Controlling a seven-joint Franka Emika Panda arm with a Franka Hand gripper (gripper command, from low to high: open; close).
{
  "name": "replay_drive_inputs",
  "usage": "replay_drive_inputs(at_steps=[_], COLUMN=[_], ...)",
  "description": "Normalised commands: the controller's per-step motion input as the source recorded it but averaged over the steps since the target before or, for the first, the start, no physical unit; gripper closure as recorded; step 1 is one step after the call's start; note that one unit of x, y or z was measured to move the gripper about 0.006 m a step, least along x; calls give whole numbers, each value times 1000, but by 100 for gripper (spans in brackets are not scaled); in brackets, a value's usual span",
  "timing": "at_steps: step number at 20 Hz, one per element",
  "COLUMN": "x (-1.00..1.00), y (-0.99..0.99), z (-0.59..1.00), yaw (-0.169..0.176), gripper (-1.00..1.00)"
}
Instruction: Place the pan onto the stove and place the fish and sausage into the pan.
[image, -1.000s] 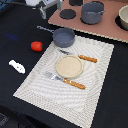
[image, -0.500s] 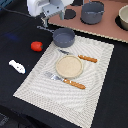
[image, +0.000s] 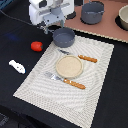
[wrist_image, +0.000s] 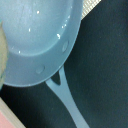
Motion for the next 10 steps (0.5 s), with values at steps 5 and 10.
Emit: replay_drive_inputs(at_steps=[5, 10], x=[130, 104], y=[21, 79], z=[-348, -317], yaw=[-50, -36], gripper=[-100, -100])
